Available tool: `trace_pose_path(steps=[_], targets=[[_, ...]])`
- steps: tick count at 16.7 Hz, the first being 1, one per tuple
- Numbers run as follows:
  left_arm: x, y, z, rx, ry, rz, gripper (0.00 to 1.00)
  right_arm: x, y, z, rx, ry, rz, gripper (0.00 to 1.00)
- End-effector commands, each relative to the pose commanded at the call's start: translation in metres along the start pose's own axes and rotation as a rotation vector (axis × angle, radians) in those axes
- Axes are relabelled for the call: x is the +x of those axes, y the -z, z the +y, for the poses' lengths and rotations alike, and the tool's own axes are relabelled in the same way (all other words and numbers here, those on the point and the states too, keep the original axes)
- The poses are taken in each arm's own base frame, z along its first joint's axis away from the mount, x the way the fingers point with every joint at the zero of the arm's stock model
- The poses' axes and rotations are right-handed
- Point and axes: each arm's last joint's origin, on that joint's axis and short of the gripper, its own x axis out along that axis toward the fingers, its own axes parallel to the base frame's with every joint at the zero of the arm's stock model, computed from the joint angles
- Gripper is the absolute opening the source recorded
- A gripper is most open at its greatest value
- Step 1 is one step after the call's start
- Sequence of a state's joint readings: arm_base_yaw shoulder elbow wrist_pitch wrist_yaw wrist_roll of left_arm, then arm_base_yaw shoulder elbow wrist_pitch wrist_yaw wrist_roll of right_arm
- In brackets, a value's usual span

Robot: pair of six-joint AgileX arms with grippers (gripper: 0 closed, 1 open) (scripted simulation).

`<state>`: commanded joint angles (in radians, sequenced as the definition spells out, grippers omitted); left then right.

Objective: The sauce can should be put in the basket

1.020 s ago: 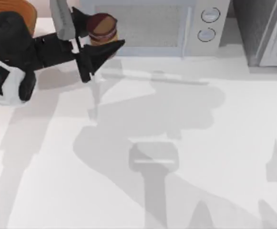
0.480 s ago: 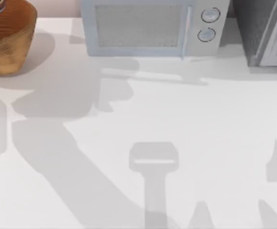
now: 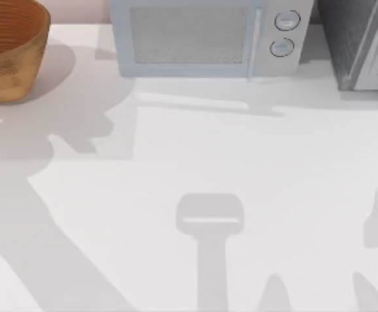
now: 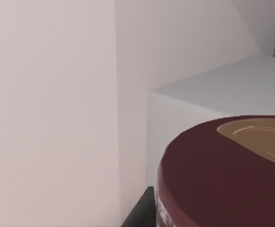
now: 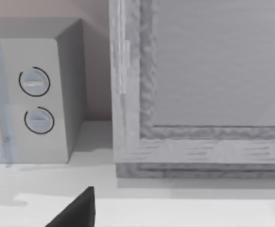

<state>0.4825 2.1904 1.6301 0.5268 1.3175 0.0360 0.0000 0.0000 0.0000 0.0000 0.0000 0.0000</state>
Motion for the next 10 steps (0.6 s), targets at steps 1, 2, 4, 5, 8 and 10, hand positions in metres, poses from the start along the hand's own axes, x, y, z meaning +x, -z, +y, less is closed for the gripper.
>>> trace_pose_path(steps=[1, 2, 4, 5, 8, 10], targets=[[0.000, 0.000, 0.000, 0.000, 0.000, 0.000, 0.00, 0.000, 0.000, 0.000, 0.000, 0.000, 0.000, 1.00], [0.000, 0.000, 0.000, 0.000, 0.000, 0.000, 0.00, 0.000, 0.000, 0.000, 0.000, 0.000, 0.000, 1.00], [0.003, 0.002, 0.000, 0.001, 0.003, 0.000, 0.00, 0.000, 0.000, 0.000, 0.000, 0.000, 0.000, 1.00], [0.009, 0.004, 0.000, 0.001, 0.004, 0.001, 0.00, 0.000, 0.000, 0.000, 0.000, 0.000, 0.000, 1.00], [0.025, 0.011, 0.001, 0.000, 0.000, 0.001, 0.00, 0.000, 0.000, 0.000, 0.000, 0.000, 0.000, 1.00], [0.038, 0.015, 0.001, 0.000, 0.003, 0.001, 0.00, 0.000, 0.000, 0.000, 0.000, 0.000, 0.000, 1.00]])
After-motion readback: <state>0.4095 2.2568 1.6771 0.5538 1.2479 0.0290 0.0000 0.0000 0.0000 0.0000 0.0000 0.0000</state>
